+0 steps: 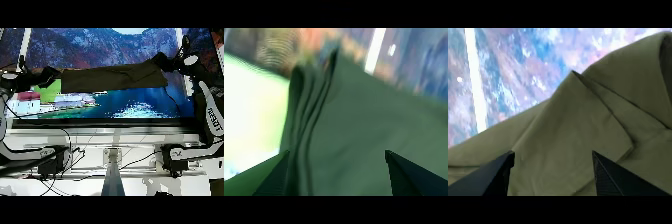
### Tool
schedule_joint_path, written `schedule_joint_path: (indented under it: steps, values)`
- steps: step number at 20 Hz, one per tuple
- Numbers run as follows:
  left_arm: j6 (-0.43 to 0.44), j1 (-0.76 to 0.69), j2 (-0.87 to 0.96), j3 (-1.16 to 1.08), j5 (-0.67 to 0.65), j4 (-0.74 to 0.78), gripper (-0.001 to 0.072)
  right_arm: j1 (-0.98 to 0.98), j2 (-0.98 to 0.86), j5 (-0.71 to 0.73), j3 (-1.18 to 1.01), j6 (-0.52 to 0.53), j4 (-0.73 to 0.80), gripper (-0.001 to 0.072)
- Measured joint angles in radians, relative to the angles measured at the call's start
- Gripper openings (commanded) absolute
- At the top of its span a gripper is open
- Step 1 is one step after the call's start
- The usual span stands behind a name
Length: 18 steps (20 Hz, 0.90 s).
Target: Fold the clothes and pants, and hang the long-sleeved shirts on hangers.
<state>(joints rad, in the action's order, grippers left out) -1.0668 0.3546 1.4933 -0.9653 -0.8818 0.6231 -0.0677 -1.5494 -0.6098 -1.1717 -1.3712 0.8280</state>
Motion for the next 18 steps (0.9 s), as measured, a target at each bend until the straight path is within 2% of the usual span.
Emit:
schedule_joint_path:
  steps: [5,6,7,8,9,10,11,12,13,18]
  values:
    - [-0.002,-0.037,0.069,0.000,-0.056,0.052,0.0682,0.006,-0.001,-0.051,0.000,0.030,0.012,0.0550]
    - [-0.001,-0.053,0.080,-0.002,-0.053,0.050,0.0662,0.014,-0.001,-0.062,-0.001,0.048,0.013,0.0548]
    - [0.000,-0.068,0.090,-0.003,-0.046,0.044,0.0520,0.026,-0.001,-0.069,-0.002,0.066,0.014,0.0542]
    - [0.001,-0.081,0.097,-0.003,-0.032,0.051,0.0323,0.042,-0.001,-0.072,-0.002,0.085,0.014,0.0541]
    - [0.000,-0.092,0.104,-0.005,-0.016,0.058,0.0054,0.061,-0.001,-0.074,-0.003,0.108,0.014,0.0538]
    - [0.000,-0.101,0.108,-0.011,-0.003,0.072,0.0011,0.086,-0.001,-0.078,-0.003,0.134,0.016,0.0477]
    - [0.000,-0.108,0.109,-0.020,-0.002,0.063,0.0011,0.111,-0.001,-0.076,-0.004,0.153,0.016,0.0306]
    - [0.000,-0.112,0.108,-0.031,-0.002,0.048,0.0010,0.139,-0.001,-0.071,-0.004,0.169,0.016,0.0029]
    - [0.000,-0.114,0.104,-0.045,-0.008,0.047,0.0010,0.166,-0.001,-0.064,-0.006,0.180,0.018,0.0008]
    - [0.001,-0.119,-0.026,-0.101,-0.104,0.090,0.0010,0.336,-0.002,-0.013,-0.055,0.204,0.018,0.0006]
